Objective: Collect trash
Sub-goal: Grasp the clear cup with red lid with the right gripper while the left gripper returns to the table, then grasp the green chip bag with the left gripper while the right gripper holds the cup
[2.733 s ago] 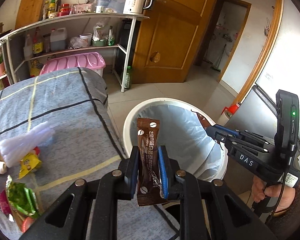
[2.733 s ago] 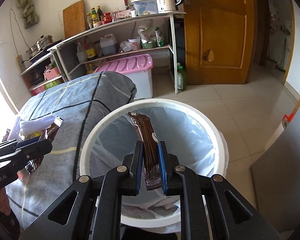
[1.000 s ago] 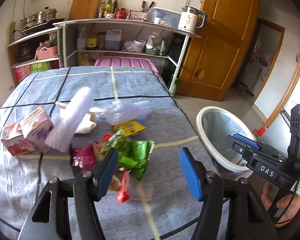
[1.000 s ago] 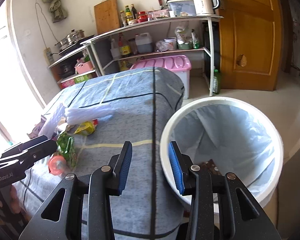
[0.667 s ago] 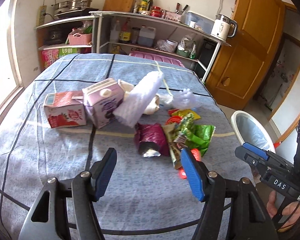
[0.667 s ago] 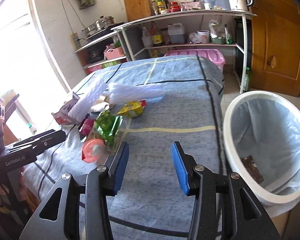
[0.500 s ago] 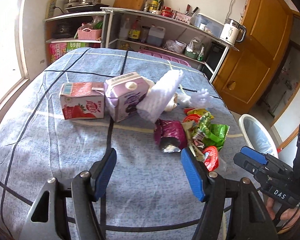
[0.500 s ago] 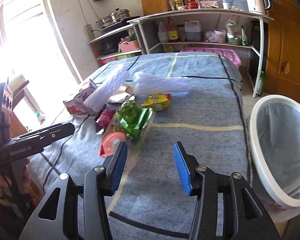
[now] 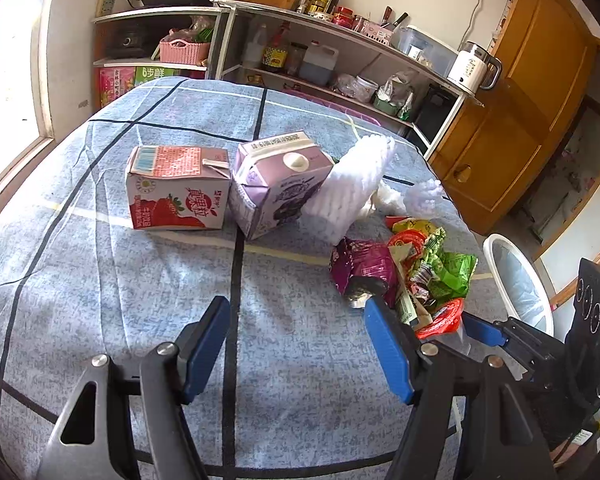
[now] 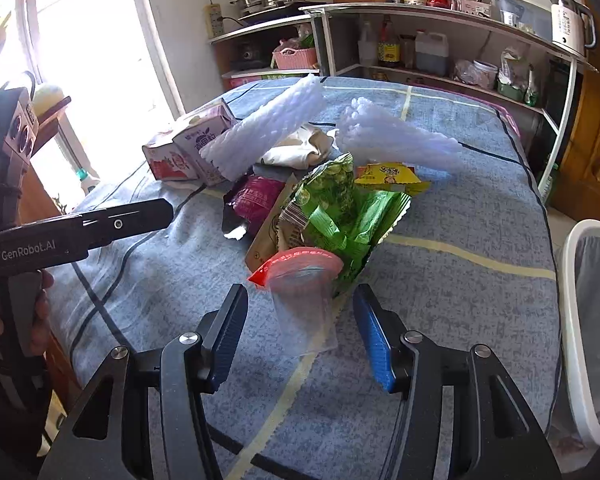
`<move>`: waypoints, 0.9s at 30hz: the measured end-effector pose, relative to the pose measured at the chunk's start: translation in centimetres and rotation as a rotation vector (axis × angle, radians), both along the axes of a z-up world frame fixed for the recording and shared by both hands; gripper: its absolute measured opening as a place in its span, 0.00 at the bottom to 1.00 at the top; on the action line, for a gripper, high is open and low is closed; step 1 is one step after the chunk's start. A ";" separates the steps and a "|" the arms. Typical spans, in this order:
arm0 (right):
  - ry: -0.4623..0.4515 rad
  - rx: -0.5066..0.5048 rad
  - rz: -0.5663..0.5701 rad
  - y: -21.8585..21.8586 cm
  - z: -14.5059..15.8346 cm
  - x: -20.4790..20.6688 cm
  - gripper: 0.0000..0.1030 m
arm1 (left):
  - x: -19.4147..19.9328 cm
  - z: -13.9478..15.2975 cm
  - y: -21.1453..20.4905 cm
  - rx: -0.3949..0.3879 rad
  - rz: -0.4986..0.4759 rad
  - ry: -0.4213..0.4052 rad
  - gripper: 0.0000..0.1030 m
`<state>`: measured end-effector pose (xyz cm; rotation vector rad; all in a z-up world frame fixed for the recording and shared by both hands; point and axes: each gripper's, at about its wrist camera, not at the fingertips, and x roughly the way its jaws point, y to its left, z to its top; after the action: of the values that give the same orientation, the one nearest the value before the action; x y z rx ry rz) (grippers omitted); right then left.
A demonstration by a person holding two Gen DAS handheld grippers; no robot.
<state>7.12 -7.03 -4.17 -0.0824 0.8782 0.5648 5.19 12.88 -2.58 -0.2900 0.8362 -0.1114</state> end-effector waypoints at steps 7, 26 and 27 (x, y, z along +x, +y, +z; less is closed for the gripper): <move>0.022 0.030 -0.048 -1.6 -0.6 0.0 0.29 | 0.9 -0.1 -1.1 -0.009 -0.031 0.007 0.69; 0.005 0.109 -0.216 -9.0 1.5 -1.6 0.28 | 3.4 1.5 -9.5 -0.013 -0.232 -0.011 0.70; 0.003 0.105 -0.232 -9.5 1.5 -1.6 0.28 | 3.7 1.6 -10.0 -0.019 -0.240 -0.010 0.70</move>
<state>5.53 -16.57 -2.67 0.1147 0.8458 0.3934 8.87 2.88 -1.02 -0.2052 0.8584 -0.3450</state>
